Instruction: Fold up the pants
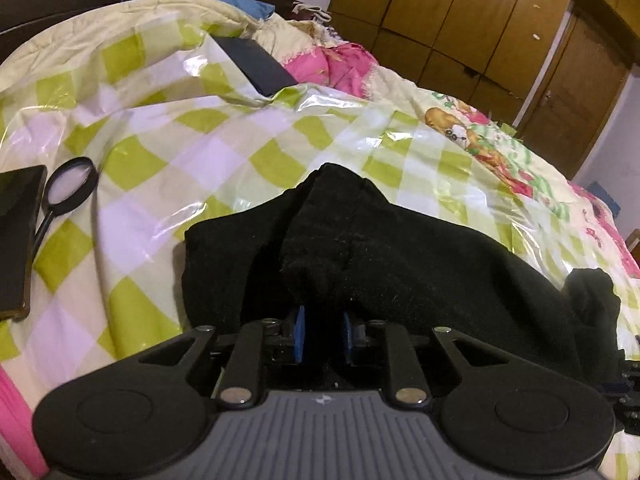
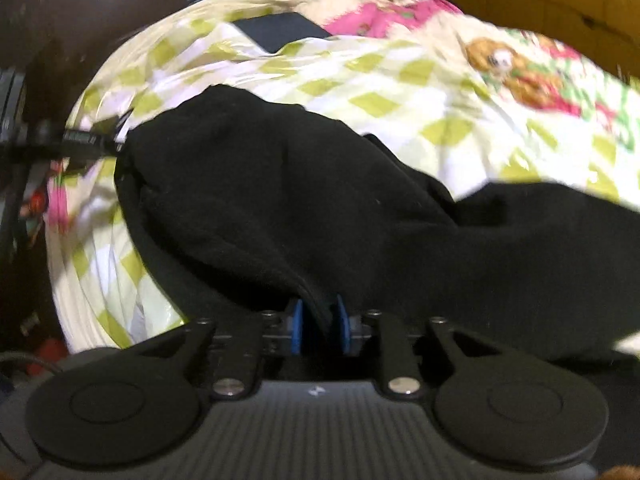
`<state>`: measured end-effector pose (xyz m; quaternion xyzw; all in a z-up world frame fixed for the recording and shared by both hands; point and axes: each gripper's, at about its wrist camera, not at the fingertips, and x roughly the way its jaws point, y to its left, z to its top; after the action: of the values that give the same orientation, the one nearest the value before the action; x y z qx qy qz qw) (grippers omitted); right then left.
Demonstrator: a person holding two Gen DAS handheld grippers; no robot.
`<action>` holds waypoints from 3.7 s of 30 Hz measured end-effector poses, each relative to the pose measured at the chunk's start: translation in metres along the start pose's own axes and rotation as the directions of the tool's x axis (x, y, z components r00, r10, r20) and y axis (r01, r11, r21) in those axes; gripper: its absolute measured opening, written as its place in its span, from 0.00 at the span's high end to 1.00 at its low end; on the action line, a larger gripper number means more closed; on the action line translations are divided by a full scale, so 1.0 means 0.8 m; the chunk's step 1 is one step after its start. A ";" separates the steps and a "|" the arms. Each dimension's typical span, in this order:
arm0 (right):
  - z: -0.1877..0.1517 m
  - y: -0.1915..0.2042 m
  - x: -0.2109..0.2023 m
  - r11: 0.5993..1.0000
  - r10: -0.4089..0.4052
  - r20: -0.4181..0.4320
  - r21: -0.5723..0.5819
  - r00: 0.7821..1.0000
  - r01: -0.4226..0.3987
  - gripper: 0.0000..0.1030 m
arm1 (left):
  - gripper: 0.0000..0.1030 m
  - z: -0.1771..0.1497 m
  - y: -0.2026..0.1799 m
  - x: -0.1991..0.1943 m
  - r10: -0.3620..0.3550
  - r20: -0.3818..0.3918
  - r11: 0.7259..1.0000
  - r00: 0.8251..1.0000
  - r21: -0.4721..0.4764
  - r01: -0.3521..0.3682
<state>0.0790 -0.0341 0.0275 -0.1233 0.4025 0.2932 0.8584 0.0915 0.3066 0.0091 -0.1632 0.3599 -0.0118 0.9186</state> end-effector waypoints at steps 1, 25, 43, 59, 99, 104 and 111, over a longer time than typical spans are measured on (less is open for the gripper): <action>0.000 0.009 -0.001 0.999 -0.004 0.007 -0.037 1.000 0.004 0.70 | 0.67 -0.001 0.001 -0.003 -0.004 0.002 1.000 1.000 0.003 0.004; 0.140 0.111 0.124 0.982 0.185 0.066 -0.031 0.980 -0.184 0.91 | 0.45 0.068 -0.017 0.031 -0.032 0.016 0.982 0.999 0.185 0.029; 0.126 0.200 0.188 0.978 0.204 0.019 -0.048 0.979 -0.203 0.77 | 0.45 0.019 0.050 0.034 0.107 0.034 0.952 0.994 0.284 -0.112; 0.125 0.209 0.176 0.962 0.259 0.053 -0.102 0.965 -0.252 0.43 | 0.27 -0.014 0.023 -0.003 0.263 0.085 0.791 0.961 0.551 -0.265; -0.113 -0.288 -0.072 0.540 -0.392 0.098 0.830 0.915 0.142 0.41 | 0.29 -0.070 -0.293 0.072 -0.174 -0.170 0.789 0.970 0.565 0.241; -0.130 -0.343 -0.055 0.481 -0.414 0.113 0.870 0.903 0.112 0.41 | 0.28 -0.082 -0.340 0.084 -0.148 -0.160 0.732 0.976 0.646 0.217; -0.138 -0.399 -0.036 0.393 -0.438 0.178 0.920 0.881 0.009 0.42 | 0.28 -0.064 -0.344 0.087 -0.131 -0.118 0.752 0.984 0.635 0.177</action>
<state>0.1885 -0.3498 -0.0292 0.3613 0.2930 -0.0709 0.8824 0.1352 0.0217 0.0133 0.1328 0.3494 -0.2153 0.9022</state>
